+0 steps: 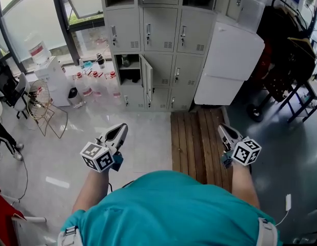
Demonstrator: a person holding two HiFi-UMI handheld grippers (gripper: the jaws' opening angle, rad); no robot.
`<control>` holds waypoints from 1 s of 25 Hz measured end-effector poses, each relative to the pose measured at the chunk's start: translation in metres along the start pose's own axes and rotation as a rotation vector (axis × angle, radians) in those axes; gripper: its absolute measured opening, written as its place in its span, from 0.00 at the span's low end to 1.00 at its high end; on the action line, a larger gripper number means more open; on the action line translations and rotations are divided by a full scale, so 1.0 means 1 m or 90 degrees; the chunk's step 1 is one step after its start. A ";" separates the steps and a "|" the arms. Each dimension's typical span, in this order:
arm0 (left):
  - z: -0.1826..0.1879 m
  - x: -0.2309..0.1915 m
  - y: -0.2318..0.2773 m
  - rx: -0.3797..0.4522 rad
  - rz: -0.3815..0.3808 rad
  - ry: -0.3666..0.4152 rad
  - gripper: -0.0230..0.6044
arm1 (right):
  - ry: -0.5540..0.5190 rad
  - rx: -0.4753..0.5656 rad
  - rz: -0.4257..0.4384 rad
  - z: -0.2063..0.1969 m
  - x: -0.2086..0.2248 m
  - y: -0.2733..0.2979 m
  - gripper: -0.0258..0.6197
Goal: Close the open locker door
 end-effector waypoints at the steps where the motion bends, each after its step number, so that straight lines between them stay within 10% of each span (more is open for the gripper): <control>1: -0.003 0.003 0.007 -0.005 -0.003 0.000 0.04 | 0.000 -0.001 0.000 -0.002 0.007 0.000 0.04; 13: 0.004 -0.124 0.080 -0.014 -0.023 -0.026 0.05 | 0.002 -0.026 -0.017 -0.007 0.040 0.130 0.04; 25: 0.131 -0.329 0.198 0.002 -0.111 0.043 0.04 | -0.010 0.016 -0.040 0.067 0.036 0.365 0.04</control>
Point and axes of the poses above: the fingertips, and each gripper's own axes: y forward along the fingers, x to its right, z out of its top, the point moved 5 cm from there along -y, backward along the fingers, and after that the axes turned 2 degrees about -y, right-handed, at the moved point
